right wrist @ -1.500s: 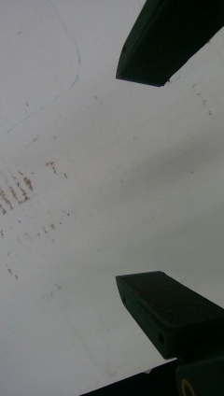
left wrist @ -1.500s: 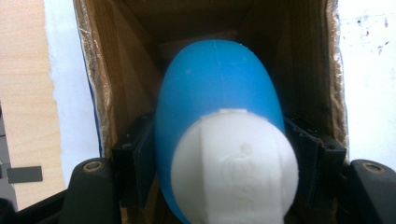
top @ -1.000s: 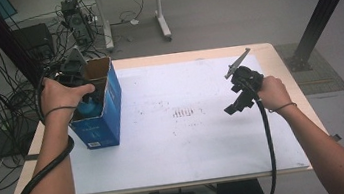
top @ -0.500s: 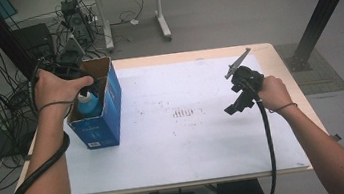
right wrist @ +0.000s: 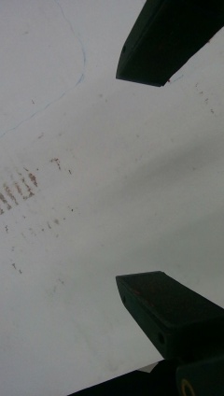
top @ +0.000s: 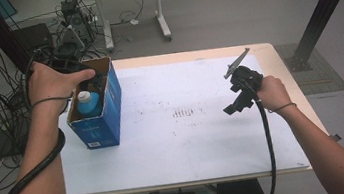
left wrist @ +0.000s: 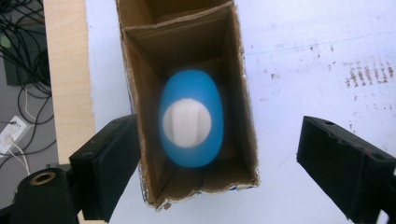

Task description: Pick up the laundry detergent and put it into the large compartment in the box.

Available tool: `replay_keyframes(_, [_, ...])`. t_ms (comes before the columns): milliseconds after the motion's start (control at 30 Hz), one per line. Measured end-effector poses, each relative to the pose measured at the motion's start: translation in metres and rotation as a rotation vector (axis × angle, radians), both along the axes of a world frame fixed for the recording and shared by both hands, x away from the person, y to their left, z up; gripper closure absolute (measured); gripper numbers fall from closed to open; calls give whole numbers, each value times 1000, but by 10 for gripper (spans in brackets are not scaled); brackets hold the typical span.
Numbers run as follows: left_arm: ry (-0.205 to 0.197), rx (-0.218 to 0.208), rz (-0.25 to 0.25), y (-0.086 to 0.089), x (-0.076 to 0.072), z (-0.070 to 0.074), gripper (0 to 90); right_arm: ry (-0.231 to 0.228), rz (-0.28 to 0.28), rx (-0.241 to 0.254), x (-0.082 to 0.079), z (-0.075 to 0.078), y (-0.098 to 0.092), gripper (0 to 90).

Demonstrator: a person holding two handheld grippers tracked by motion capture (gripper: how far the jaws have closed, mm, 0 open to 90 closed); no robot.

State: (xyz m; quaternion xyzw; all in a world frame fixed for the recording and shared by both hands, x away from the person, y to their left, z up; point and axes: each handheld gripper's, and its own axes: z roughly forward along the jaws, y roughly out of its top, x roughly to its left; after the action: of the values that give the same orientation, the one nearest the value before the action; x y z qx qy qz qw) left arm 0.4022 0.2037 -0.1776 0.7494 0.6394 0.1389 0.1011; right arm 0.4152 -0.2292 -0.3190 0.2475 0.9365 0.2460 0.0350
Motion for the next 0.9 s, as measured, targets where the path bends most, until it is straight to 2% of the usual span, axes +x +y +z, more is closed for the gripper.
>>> replay_keyframes(267, [-16, 2, 3, -3, -9, 19, 88, 3, 1, -2, 0, 0, 1, 31])
replay_keyframes(367, [-21, -1, -14, -5, -14, 26, 87, 0, 3, -2, 0, 1, 2, 31])
replay_keyframes(633, [-29, -7, -30, -10, -18, 32, 89, 1, 3, -2, -1, 2, 4, 31])
replay_keyframes(900, [-27, -35, -92, -26, -23, 34, 90, -1, 2, -3, -1, 3, 4, 31])
